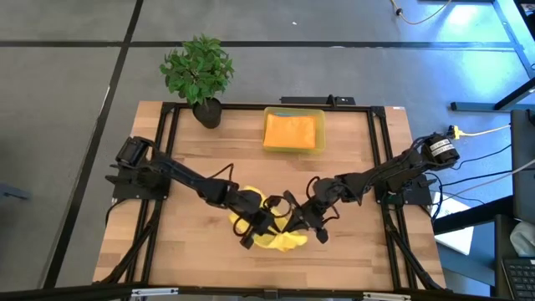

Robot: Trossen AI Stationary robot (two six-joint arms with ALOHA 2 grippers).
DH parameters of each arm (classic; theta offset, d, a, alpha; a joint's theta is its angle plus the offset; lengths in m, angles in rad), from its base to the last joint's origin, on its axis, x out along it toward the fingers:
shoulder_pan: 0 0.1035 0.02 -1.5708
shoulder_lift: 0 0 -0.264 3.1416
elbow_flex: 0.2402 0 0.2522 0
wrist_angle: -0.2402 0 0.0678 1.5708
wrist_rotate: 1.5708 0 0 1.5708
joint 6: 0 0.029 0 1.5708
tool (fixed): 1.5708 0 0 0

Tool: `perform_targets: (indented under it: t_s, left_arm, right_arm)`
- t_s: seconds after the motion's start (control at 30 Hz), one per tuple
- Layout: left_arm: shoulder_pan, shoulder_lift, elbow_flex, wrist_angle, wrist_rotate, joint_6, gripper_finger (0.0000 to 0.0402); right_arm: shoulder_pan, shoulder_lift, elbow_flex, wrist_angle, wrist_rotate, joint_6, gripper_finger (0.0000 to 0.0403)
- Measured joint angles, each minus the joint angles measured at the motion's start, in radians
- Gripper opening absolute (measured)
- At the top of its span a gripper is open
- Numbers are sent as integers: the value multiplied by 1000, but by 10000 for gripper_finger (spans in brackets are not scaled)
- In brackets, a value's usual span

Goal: Fold microfiber towels
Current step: Fold the yellow microfiber towel

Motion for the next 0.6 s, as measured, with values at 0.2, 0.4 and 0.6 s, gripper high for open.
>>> perform_targets:
  t_s: [0.2, 0.4, 0.6]
  left_arm:
    - [-12, -31, 60, -223, -160, 51, 2]
    - [-24, -107, 64, -274, -268, 87, 0]
    - [-58, -156, 63, -265, -296, 76, 0]
  right_arm:
    - [4, -26, 0, -101, 62, 1, 2]
    - [17, -60, 1, -179, 144, 5, 2]
    - [37, -76, 1, -189, 334, 55, 2]
